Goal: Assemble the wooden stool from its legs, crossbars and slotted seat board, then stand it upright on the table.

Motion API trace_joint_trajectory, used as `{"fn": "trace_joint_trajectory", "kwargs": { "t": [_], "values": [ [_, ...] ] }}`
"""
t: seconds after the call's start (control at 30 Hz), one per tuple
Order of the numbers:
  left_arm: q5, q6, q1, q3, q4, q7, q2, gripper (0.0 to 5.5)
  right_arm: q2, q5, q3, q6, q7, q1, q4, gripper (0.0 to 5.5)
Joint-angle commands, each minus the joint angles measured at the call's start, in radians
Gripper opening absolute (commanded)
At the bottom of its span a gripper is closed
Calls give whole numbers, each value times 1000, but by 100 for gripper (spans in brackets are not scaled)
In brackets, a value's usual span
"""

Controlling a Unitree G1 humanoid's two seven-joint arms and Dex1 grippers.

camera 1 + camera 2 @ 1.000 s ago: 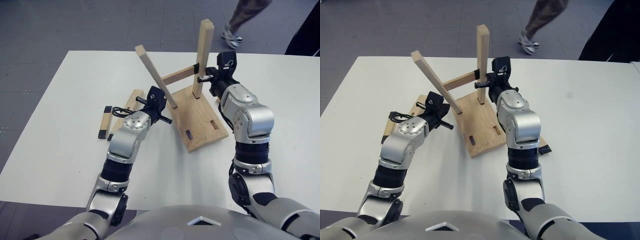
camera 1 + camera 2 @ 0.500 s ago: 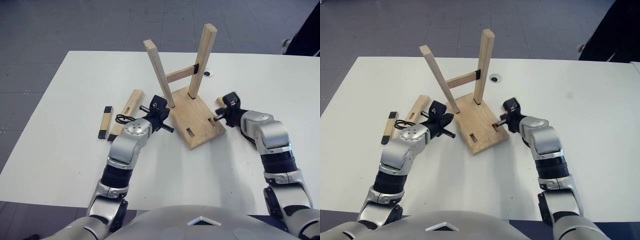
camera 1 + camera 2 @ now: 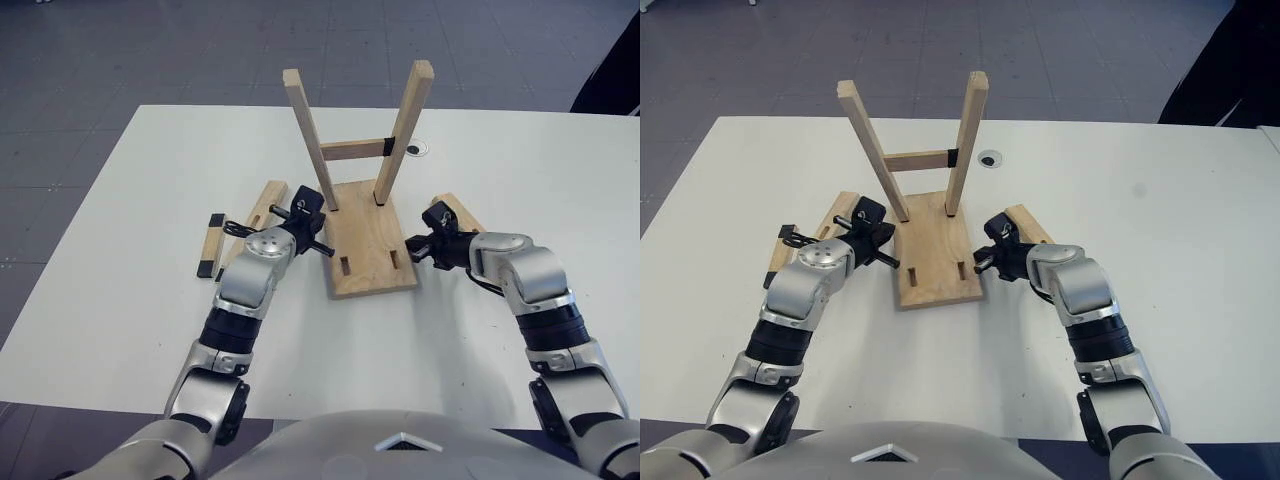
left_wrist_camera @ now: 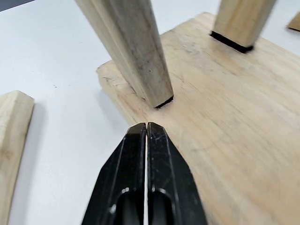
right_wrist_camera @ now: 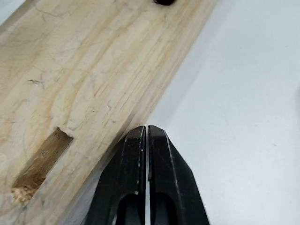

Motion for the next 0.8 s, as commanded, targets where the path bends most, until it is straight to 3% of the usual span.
{"fn": "trace_joint_trajectory", "kwargs": {
  "t": [0.03, 0.17, 0.27, 0.33, 0.4, 0.53, 0.8],
  "values": [
    [0, 0, 5, 42, -46, 1, 16, 10, -9, -13, -68, 7, -69, -30, -11, 11],
    [-52, -82, 118, 270, -377, 50, 36, 10, 51, 40, -276, 51, -199, 24, -225, 11],
    [-129, -99, 289, 491, -564, 64, 27, 44, 93, 74, -346, 91, -258, 101, -370, 10],
    [-162, -99, 421, 564, -571, 36, 29, 66, 110, 89, -373, 98, -282, 132, -392, 10],
    [-181, -154, 514, 590, -506, -14, 39, 99, 114, 99, -390, 87, -294, 159, -403, 10],
    [-163, -304, 598, 593, -372, -69, 58, 166, 103, 106, -371, 73, -294, 194, -422, 82],
    [-121, -437, 648, 519, -151, -121, 83, 166, 91, 108, -313, 35, -292, 227, -429, 82]
  ]
}}
